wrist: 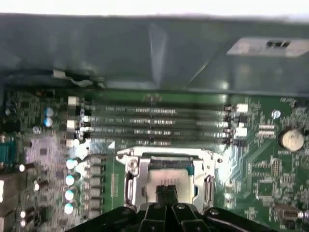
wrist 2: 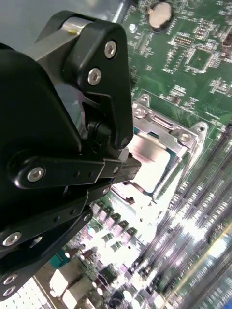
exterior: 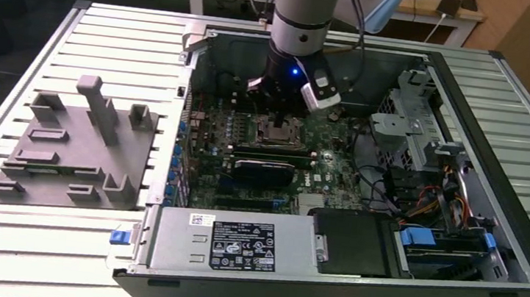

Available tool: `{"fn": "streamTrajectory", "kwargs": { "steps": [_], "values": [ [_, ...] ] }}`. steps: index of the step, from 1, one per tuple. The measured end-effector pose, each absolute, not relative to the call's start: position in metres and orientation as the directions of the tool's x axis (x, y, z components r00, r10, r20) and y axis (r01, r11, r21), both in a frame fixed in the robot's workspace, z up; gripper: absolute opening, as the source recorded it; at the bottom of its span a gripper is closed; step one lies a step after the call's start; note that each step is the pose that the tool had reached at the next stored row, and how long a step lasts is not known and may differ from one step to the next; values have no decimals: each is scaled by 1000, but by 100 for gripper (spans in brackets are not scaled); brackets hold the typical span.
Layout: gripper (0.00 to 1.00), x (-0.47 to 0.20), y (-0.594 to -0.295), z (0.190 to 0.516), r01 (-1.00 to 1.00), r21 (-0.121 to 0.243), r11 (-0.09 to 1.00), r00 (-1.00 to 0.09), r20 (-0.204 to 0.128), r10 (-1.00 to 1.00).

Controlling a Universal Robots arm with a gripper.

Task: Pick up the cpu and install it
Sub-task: 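Close the cpu cover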

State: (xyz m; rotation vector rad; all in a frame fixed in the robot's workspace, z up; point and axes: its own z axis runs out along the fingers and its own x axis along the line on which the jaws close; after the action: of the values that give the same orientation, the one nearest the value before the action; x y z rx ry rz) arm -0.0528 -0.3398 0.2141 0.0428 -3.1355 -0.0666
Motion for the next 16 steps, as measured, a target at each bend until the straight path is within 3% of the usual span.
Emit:
{"fn": "streamTrajectory", "kwargs": {
  "steps": [2,16],
  "values": [
    [11,-53,-342,214,-27,66,997,-1000,4,-27],
    [11,-63,-352,208,-7,67,998,-1000,4,-7]
  ]
}}
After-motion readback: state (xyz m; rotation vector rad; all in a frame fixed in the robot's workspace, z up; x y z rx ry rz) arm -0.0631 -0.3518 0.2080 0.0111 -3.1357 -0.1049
